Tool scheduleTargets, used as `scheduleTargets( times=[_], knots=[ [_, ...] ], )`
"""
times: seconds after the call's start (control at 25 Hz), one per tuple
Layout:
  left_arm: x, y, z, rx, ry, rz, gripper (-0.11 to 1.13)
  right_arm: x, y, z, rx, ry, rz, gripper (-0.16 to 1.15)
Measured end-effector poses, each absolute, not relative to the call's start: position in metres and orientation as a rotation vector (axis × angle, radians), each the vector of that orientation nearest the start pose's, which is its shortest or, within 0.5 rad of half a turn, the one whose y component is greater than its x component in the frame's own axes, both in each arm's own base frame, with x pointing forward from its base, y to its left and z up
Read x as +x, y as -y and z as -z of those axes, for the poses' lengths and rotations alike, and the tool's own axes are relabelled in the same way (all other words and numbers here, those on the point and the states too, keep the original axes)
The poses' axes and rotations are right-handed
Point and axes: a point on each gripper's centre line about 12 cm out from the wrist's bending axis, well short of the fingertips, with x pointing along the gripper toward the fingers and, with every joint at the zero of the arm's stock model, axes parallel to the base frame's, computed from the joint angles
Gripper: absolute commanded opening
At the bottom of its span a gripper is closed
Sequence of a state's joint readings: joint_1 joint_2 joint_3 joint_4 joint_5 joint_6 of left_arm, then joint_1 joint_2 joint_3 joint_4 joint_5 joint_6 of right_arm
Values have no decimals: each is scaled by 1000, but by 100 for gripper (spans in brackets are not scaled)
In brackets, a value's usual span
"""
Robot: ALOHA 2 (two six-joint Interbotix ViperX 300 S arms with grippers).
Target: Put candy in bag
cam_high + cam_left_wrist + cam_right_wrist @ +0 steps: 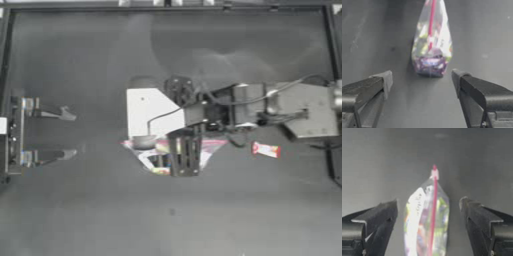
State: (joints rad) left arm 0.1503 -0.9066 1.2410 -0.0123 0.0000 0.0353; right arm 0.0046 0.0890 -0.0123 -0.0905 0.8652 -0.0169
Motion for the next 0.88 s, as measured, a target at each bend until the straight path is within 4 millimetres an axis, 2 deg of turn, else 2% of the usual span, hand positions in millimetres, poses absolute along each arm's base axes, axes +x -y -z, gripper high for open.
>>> scheduleTargets(
  times=[0.88],
  knots=[
    [186,-29,-214,-3,-323,-147,100,510,8,-263,-128,-1118,19,99]
  ],
)
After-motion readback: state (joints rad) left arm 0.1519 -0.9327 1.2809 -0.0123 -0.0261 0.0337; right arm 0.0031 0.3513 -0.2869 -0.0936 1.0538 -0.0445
